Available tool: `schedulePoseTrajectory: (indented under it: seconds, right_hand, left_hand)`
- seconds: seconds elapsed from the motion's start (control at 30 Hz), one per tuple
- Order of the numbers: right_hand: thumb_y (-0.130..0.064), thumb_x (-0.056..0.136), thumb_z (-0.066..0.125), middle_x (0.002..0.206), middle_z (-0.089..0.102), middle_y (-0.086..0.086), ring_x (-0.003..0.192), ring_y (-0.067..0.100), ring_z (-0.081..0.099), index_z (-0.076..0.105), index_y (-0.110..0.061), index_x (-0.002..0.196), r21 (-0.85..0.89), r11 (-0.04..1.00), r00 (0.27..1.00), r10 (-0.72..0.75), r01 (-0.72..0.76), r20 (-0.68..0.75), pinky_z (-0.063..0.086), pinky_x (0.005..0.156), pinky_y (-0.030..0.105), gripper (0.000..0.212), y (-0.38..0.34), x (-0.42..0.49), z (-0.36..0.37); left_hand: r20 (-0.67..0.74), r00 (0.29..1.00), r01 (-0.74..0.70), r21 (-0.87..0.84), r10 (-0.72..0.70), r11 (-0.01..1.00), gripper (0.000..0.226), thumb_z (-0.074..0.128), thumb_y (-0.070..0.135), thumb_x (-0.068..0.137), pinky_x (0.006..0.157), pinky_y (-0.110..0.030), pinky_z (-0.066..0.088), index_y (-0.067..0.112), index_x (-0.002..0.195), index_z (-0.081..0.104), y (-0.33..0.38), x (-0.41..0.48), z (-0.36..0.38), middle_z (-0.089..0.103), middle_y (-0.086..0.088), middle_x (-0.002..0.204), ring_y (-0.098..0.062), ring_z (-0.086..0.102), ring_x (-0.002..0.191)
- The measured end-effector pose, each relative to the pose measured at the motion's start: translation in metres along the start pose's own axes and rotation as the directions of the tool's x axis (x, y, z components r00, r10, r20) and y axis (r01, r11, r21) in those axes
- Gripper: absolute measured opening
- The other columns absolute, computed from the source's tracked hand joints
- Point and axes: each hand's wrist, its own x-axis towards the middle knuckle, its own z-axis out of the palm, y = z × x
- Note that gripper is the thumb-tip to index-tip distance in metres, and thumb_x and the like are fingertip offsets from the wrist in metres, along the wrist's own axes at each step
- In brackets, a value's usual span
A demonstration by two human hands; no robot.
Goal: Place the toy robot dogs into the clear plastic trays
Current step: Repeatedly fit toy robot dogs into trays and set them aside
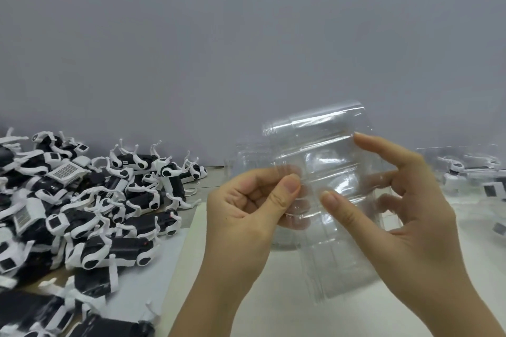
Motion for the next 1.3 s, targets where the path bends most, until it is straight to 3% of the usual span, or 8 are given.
schedulePoseTrajectory:
  seconds: [0.33,0.43,0.57,0.7,0.83,0.93,1.13,1.3]
  right_hand:
    - [-0.065,0.072,0.07,0.134,0.05,-0.024,0.078,0.003,0.057,0.039,-0.044,0.14,-0.062,0.995,0.961,0.062,-0.081,-0.271,0.046,0.061,0.008,0.078,0.012,0.02,-0.064]
    - [-0.045,0.072,0.078,0.118,0.053,-0.027,0.071,0.007,0.055,0.04,-0.04,0.139,-0.432,0.902,0.999,-0.035,0.022,-0.022,0.039,0.047,0.019,0.077,0.03,0.013,-0.085]
    - [-0.025,0.052,0.096,0.097,0.064,-0.013,0.072,0.013,0.067,0.057,-0.033,0.118,-0.796,0.526,0.9,0.12,0.3,0.419,0.046,0.042,0.025,0.078,0.073,-0.011,-0.09]
    - [-0.048,0.089,0.061,0.132,0.038,-0.032,0.12,-0.002,0.045,0.03,-0.054,0.132,-0.831,0.523,0.716,0.506,0.189,0.481,0.034,0.093,0.021,0.054,0.109,-0.023,-0.087]
    - [-0.055,0.073,0.07,0.13,0.032,-0.043,0.125,-0.006,0.041,0.03,-0.069,0.123,-0.362,0.877,0.848,0.432,-0.316,0.306,0.034,0.098,0.023,0.065,0.114,-0.005,-0.048]
    - [-0.073,0.061,0.069,0.142,0.029,-0.033,0.129,-0.007,0.036,0.019,-0.075,0.13,-0.056,0.925,0.893,0.378,-0.376,0.244,0.035,0.102,0.027,0.085,0.099,0.02,-0.002]
    - [-0.047,0.084,0.07,0.161,0.018,-0.005,0.148,0.006,0.011,0.022,-0.062,0.141,-0.162,0.949,0.882,0.31,-0.269,0.355,0.024,0.111,0.026,0.076,0.095,0.053,0.041]
    - [-0.032,0.093,0.064,0.146,0.04,0.0,0.136,0.014,0.038,0.032,-0.053,0.142,-0.282,0.946,0.919,0.246,-0.159,0.308,0.034,0.105,0.024,0.062,0.099,0.053,0.045]
  left_hand:
    - [-0.345,0.929,-0.211,-0.199,0.133,0.957,0.017,0.066,0.016,0.074,0.054,-0.012,0.052,0.026,0.07,0.08,0.005,0.026,-0.009,0.074,0.008,0.07,0.0,0.067,0.06]
    - [-0.429,0.903,-0.199,-0.42,-0.001,0.885,0.021,0.062,0.015,0.076,0.064,-0.016,0.055,0.021,0.067,0.079,-0.003,0.045,-0.012,0.074,0.008,0.074,-0.001,0.069,0.069]
    - [-0.459,0.874,-0.2,-0.638,-0.159,0.744,0.011,0.063,0.013,0.075,0.07,-0.021,0.058,0.016,0.082,0.072,-0.026,0.068,-0.005,0.072,0.002,0.082,-0.007,0.07,0.072]
    - [-0.464,0.819,-0.073,-0.667,-0.338,0.741,0.012,0.053,0.008,0.095,0.082,-0.024,0.057,0.015,0.093,0.062,-0.055,0.075,0.006,0.068,0.0,0.091,-0.007,0.071,0.078]
    - [-0.488,0.75,0.125,-0.558,-0.446,0.82,0.012,0.053,0.005,0.097,0.095,-0.035,0.05,0.009,0.088,0.06,-0.077,0.059,0.009,0.066,-0.003,0.087,-0.012,0.066,0.083]
    - [-0.482,0.735,0.265,-0.444,-0.477,0.856,0.009,0.058,0.005,0.095,0.074,-0.029,0.058,0.0,0.089,0.06,-0.086,0.046,0.006,0.067,-0.013,0.086,-0.018,0.069,0.076]
    - [-0.486,0.705,0.475,-0.217,-0.516,0.853,0.026,0.079,0.022,0.079,0.042,-0.023,0.051,0.003,0.072,0.064,-0.086,0.043,-0.021,0.063,-0.004,0.055,-0.013,0.062,0.046]
    - [-0.744,0.668,0.339,0.28,-0.02,0.898,0.044,0.087,0.044,0.064,0.065,-0.028,0.041,0.019,0.085,0.057,-0.089,0.047,-0.047,0.058,0.002,0.088,-0.018,0.053,0.077]
